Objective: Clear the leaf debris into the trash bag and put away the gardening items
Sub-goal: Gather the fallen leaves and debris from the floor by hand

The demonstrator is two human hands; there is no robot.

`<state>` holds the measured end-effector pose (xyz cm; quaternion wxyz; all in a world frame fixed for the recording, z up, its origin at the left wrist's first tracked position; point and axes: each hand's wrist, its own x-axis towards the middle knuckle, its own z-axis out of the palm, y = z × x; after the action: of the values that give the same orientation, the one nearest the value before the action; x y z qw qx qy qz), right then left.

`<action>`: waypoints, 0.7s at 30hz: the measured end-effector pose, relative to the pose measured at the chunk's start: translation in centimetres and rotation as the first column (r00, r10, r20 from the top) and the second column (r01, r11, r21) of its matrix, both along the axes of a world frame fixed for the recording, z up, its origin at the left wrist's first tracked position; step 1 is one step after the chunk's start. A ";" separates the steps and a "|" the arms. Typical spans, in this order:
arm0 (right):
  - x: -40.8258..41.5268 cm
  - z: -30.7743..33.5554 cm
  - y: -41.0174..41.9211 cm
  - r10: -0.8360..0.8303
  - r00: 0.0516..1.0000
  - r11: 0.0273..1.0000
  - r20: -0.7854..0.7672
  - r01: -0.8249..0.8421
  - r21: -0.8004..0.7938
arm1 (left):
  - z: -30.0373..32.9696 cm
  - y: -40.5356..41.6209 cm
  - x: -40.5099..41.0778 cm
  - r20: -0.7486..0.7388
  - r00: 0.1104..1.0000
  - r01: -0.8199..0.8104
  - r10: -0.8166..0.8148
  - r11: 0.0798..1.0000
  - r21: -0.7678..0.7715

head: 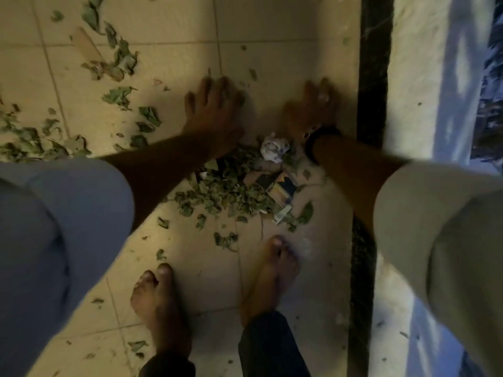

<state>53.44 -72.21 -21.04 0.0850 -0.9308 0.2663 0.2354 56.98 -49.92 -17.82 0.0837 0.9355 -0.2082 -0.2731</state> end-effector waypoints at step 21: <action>-12.7 7.2 9.1 0.007 0.985 0.946 -0.173 0.049 0.319 | 3.4 1.6 -14.6 -0.195 0.937 -0.281 0.291 0.957 0.075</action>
<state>40.74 -63.16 -13.81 0.2151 -0.8777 0.2405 0.3543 42.36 -48.30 -14.40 0.1218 0.9245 -0.0539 -0.3571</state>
